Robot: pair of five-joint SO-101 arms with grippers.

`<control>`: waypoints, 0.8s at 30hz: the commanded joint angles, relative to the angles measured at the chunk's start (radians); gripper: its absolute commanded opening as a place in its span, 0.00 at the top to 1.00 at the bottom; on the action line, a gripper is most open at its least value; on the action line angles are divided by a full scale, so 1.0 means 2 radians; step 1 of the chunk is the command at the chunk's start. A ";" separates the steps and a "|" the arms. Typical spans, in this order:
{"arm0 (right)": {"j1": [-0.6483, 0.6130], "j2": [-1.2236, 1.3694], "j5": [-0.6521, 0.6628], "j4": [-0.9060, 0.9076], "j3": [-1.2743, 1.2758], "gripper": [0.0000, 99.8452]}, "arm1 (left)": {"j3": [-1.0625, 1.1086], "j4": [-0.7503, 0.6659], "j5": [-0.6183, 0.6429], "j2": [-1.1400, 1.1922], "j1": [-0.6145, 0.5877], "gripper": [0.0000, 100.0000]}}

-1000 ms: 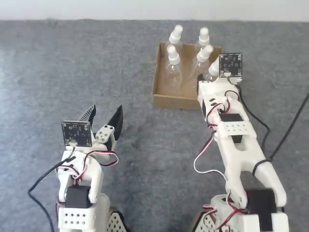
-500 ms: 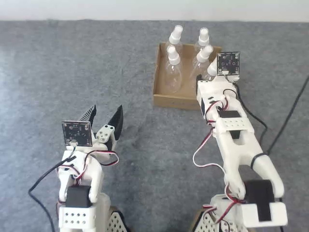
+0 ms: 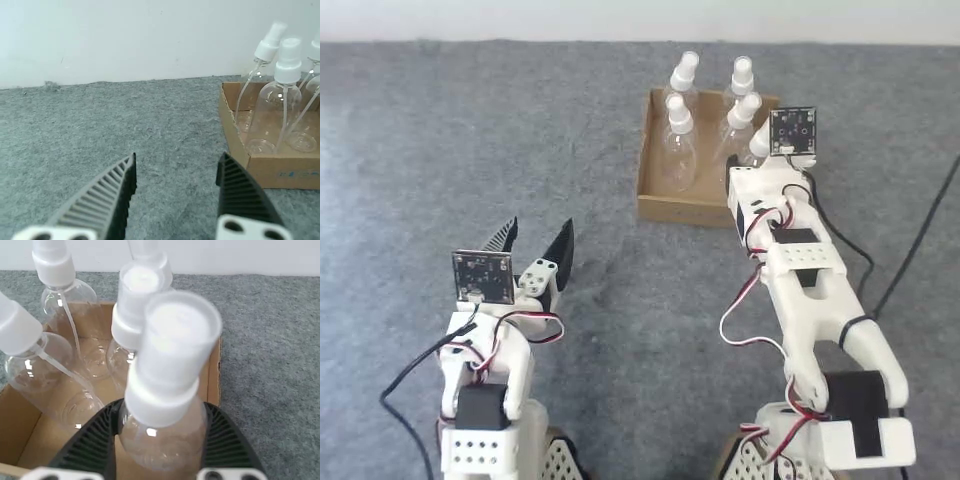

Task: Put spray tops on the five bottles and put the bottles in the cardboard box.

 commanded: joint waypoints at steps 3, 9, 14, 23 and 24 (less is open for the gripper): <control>0.007 -0.006 -0.005 -0.010 -0.032 0.93 | -0.004 -0.014 -0.006 -0.012 -0.001 0.75; 0.008 0.015 -0.004 -0.013 -0.033 0.93 | -0.004 -0.014 -0.006 -0.012 -0.001 0.75; 0.009 0.029 -0.004 -0.010 -0.042 0.93 | -0.004 -0.014 -0.006 -0.012 -0.001 0.75; 0.013 0.033 -0.004 -0.013 -0.042 0.93 | -0.004 -0.014 -0.006 -0.012 -0.001 0.75; 0.013 0.033 -0.004 -0.013 -0.042 0.93 | -0.004 -0.014 -0.006 -0.012 -0.001 0.75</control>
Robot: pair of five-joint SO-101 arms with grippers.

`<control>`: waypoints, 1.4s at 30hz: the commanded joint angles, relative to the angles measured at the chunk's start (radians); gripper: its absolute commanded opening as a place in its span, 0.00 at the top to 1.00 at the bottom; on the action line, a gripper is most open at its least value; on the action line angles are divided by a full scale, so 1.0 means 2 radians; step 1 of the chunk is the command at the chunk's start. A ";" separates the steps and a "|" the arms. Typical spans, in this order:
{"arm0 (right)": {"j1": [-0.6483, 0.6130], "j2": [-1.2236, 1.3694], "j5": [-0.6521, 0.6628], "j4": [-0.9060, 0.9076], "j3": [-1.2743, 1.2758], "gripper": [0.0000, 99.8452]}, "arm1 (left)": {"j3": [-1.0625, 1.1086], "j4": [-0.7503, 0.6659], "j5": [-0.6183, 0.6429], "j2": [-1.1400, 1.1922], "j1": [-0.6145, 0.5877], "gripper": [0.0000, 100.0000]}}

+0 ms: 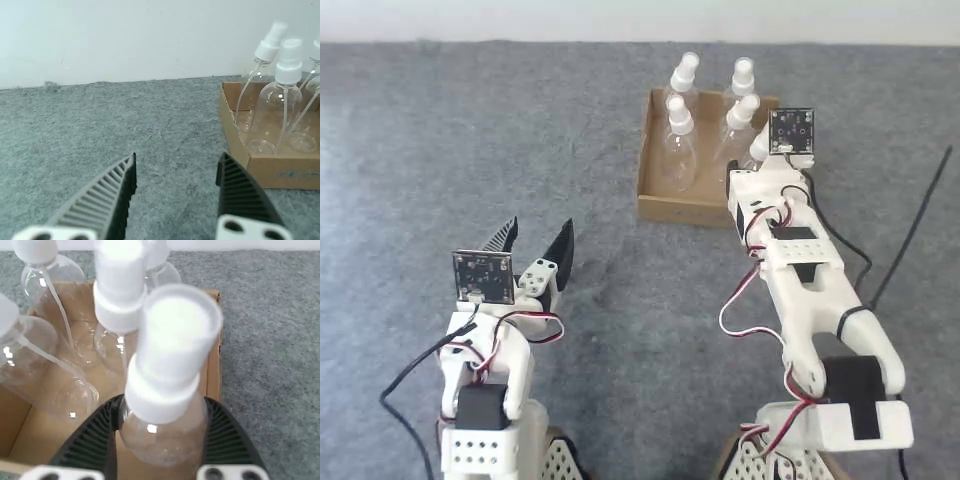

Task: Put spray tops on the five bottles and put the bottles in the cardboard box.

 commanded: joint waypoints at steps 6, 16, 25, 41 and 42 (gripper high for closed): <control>0.009 -0.003 -0.003 -0.010 -0.031 0.93 | -0.004 -0.014 -0.005 -0.012 -0.001 0.75; 0.009 -0.003 -0.002 -0.005 -0.031 0.80 | -0.004 -0.014 -0.005 -0.012 -0.001 0.75; 0.008 -0.003 -0.003 -0.005 -0.031 0.68 | -0.004 -0.014 -0.006 -0.012 -0.001 0.75; 0.005 -0.008 -0.004 0.009 -0.029 0.62 | -0.004 -0.014 -0.006 -0.012 0.000 0.75; 0.005 -0.009 -0.004 0.009 -0.029 0.62 | -0.004 -0.014 -0.006 -0.012 0.000 0.75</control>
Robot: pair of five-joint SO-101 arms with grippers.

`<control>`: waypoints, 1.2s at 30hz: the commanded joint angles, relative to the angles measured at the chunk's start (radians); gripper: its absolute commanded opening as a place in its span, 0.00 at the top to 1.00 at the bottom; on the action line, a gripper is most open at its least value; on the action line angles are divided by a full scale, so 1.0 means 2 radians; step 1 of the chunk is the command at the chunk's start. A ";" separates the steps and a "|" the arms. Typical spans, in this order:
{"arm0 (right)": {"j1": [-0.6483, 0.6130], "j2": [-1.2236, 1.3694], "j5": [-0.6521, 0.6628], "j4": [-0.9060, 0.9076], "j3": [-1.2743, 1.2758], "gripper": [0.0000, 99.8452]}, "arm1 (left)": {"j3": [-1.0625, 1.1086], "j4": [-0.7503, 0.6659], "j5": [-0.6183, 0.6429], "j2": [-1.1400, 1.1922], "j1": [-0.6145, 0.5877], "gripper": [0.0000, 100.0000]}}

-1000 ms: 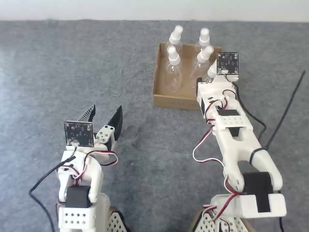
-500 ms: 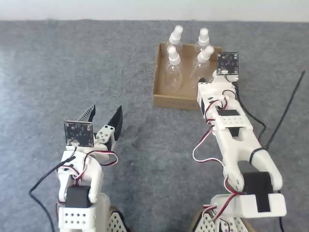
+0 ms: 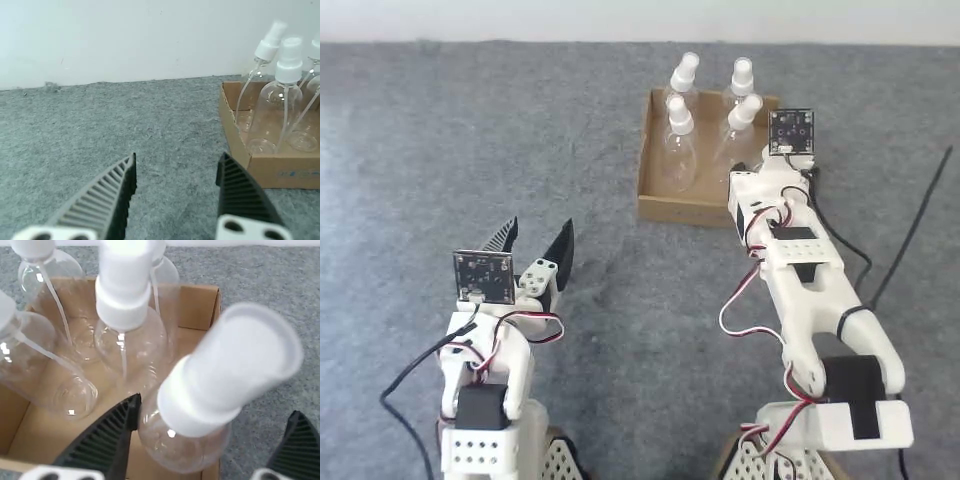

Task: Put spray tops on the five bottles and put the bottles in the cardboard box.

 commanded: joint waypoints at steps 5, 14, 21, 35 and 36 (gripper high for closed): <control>0.003 -0.053 -0.004 0.022 -0.014 0.62 | -0.004 -0.014 -0.003 -0.012 0.000 0.75; 0.003 -0.119 -0.004 0.040 0.022 0.62 | -0.004 -0.014 -0.003 -0.012 0.000 0.75; 0.002 -0.153 -0.004 0.041 0.048 0.62 | -0.004 -0.014 -0.003 -0.012 0.000 0.75; -0.020 -0.245 0.000 0.041 0.113 0.62 | 0.000 -0.015 -0.004 -0.012 -0.001 0.75; -0.020 -0.253 0.000 0.041 0.117 0.62 | 0.000 -0.015 -0.004 -0.012 -0.001 0.75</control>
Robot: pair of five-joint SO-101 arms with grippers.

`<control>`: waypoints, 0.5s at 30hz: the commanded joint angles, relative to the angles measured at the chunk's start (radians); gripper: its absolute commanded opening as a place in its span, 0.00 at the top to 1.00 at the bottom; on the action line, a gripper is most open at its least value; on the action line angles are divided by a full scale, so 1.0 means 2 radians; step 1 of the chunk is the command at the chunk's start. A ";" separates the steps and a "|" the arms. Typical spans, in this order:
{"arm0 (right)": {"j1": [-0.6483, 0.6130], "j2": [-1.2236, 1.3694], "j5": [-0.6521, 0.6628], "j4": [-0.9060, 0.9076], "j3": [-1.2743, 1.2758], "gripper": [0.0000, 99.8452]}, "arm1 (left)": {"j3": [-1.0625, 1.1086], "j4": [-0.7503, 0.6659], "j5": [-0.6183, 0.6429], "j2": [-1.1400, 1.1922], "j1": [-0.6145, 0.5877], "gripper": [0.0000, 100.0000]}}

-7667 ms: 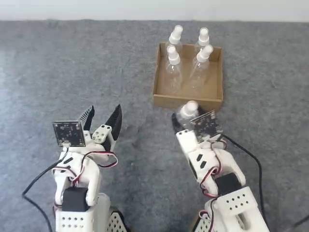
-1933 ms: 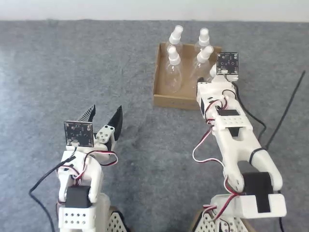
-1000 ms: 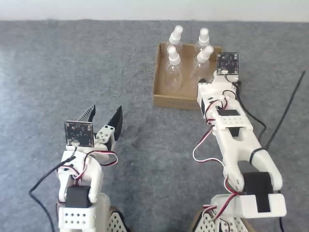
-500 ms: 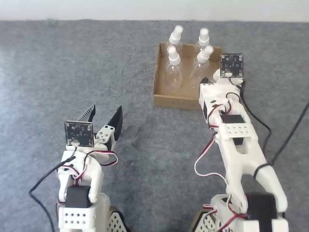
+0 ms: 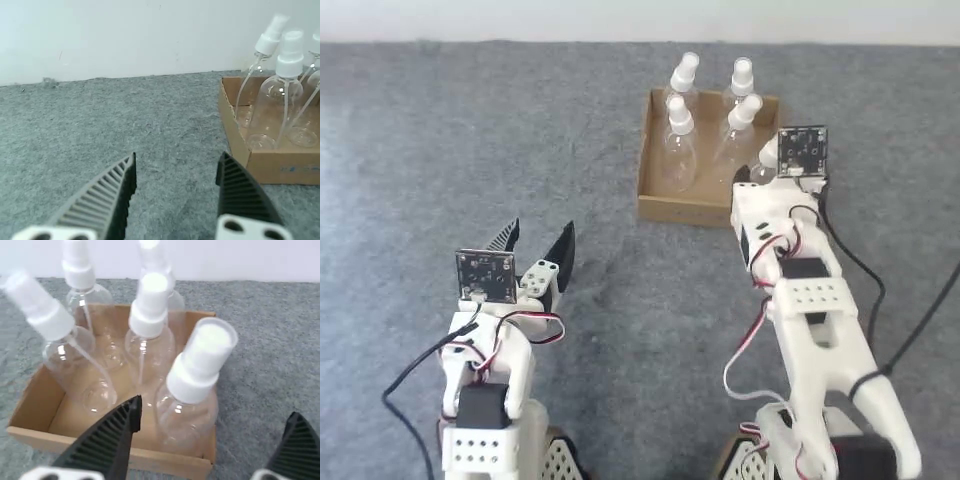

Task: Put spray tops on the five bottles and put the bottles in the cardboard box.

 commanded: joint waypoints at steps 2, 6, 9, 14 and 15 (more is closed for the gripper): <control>-0.005 -0.059 0.000 0.015 0.004 0.62 | -0.007 -0.015 -0.004 -0.012 -0.002 0.75; -0.006 -0.086 0.000 0.059 0.004 0.62 | -0.007 -0.015 -0.004 -0.012 -0.002 0.75; -0.006 -0.108 -0.003 0.081 0.005 0.62 | -0.007 -0.015 -0.004 -0.012 -0.002 0.75; -0.006 -0.132 -0.004 0.099 0.007 0.69 | -0.007 -0.015 -0.004 -0.012 -0.002 0.75; -0.006 -0.135 -0.004 0.099 0.007 0.73 | -0.007 -0.015 -0.004 -0.012 -0.002 0.75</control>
